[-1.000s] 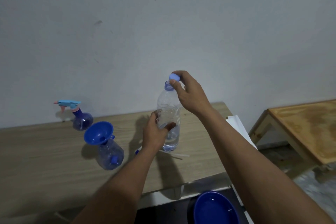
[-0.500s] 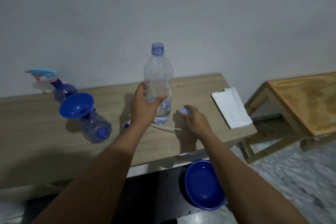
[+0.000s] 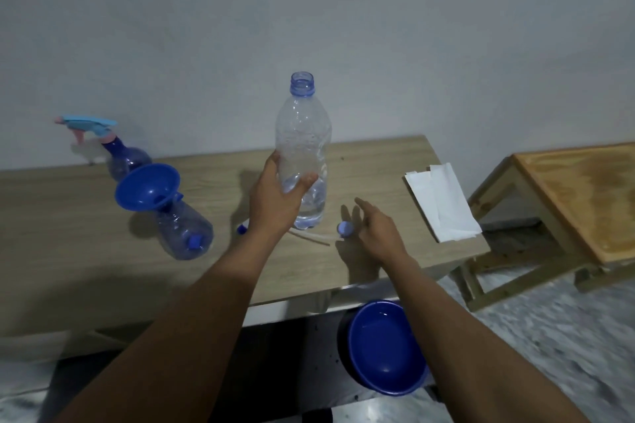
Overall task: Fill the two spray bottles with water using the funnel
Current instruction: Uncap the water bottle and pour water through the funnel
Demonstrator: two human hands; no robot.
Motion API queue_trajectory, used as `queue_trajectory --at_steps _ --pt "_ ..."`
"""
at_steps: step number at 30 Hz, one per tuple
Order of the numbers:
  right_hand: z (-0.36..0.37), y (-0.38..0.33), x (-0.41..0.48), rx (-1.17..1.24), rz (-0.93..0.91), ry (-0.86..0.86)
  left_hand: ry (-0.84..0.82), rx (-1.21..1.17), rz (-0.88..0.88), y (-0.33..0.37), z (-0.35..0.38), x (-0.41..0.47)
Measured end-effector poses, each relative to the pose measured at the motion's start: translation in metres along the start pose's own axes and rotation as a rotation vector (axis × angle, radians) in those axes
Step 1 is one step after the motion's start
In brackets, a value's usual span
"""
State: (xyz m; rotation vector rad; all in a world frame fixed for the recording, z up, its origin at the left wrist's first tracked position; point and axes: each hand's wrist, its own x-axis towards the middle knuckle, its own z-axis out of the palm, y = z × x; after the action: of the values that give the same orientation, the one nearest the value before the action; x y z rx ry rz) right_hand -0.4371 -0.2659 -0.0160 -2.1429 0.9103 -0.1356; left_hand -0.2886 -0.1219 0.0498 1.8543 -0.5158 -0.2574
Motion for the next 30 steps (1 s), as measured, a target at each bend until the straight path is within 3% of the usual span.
queue_trajectory --at_steps 4,6,10,13,18,23,26,30 --pt "-0.019 -0.055 0.004 0.170 -0.169 0.247 0.015 0.079 -0.026 0.003 -0.010 -0.018" --pt "-0.024 -0.091 0.003 0.292 -0.299 0.255 0.094 0.112 -0.011 0.005 -0.021 -0.032" --pt "-0.027 -0.149 0.004 0.369 -0.454 0.207 0.329 0.175 0.230 0.009 -0.054 -0.055" --pt "-0.020 -0.162 0.011 0.358 -0.468 0.240 0.563 0.297 0.393 0.007 -0.083 -0.060" --pt "-0.005 -0.157 0.021 0.356 -0.456 0.301 0.817 0.402 0.217 -0.007 -0.128 -0.050" --pt "0.004 -0.167 0.035 0.371 -0.465 0.310 0.626 0.222 -0.057 -0.016 -0.152 -0.040" --pt "0.008 -0.180 0.038 0.377 -0.517 0.287 0.494 0.129 -0.118 -0.022 -0.162 -0.036" --pt "-0.003 -0.210 0.040 0.198 -0.653 0.200 0.380 0.053 -0.158 -0.023 -0.171 -0.030"
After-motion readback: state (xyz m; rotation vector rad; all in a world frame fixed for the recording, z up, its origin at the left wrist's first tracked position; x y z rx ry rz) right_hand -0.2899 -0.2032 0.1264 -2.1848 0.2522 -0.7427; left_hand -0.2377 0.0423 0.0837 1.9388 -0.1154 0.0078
